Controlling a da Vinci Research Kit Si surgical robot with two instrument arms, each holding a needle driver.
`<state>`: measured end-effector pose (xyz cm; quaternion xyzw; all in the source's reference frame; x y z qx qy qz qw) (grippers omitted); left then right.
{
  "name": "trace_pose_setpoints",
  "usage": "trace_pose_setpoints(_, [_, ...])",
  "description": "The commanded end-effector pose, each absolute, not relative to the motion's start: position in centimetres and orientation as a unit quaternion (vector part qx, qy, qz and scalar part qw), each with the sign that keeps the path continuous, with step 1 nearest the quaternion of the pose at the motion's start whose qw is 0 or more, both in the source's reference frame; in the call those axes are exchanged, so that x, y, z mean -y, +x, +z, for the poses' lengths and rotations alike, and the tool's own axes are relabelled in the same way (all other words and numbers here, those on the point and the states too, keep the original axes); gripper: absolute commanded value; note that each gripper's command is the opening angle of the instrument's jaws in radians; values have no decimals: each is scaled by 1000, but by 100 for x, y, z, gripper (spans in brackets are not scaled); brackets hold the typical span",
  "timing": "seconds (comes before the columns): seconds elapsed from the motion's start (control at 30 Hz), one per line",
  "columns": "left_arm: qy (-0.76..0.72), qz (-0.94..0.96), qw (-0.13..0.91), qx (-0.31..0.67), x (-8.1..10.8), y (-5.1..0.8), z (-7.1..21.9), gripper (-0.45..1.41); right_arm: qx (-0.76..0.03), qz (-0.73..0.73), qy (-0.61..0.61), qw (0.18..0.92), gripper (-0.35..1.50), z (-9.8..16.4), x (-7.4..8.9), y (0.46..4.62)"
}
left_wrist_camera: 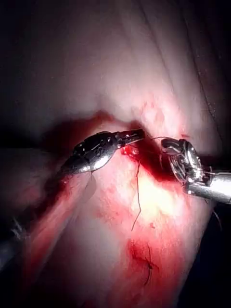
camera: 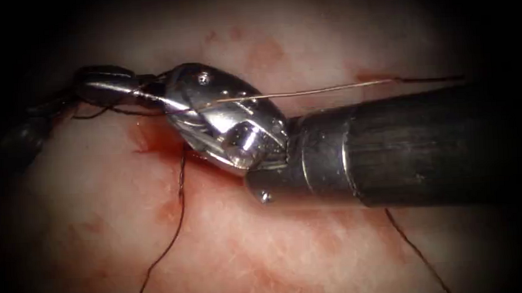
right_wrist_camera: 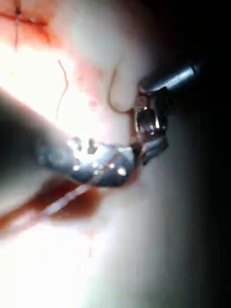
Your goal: Wound Closure
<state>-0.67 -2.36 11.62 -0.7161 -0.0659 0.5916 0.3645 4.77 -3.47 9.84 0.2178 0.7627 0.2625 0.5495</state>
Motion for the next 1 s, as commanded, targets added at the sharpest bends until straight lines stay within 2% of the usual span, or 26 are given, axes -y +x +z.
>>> trace_pose_setpoints(0.03, [-716,592,365,67,241,-73,1166,-45,-761,270,207,552,-35,990,344,476])
trace_pose_setpoints(0.17, [-715,591,367,66,241,-75,1161,-45,-761,271,207,552,-35,992,344,466])
trace_pose_setpoints(0.67, [-713,590,372,68,232,-76,1152,-45,-760,270,207,554,-35,986,353,469])
trace_pose_setpoints(1.0, [-716,589,368,73,238,-94,1177,-45,-739,155,292,586,-35,975,352,482])
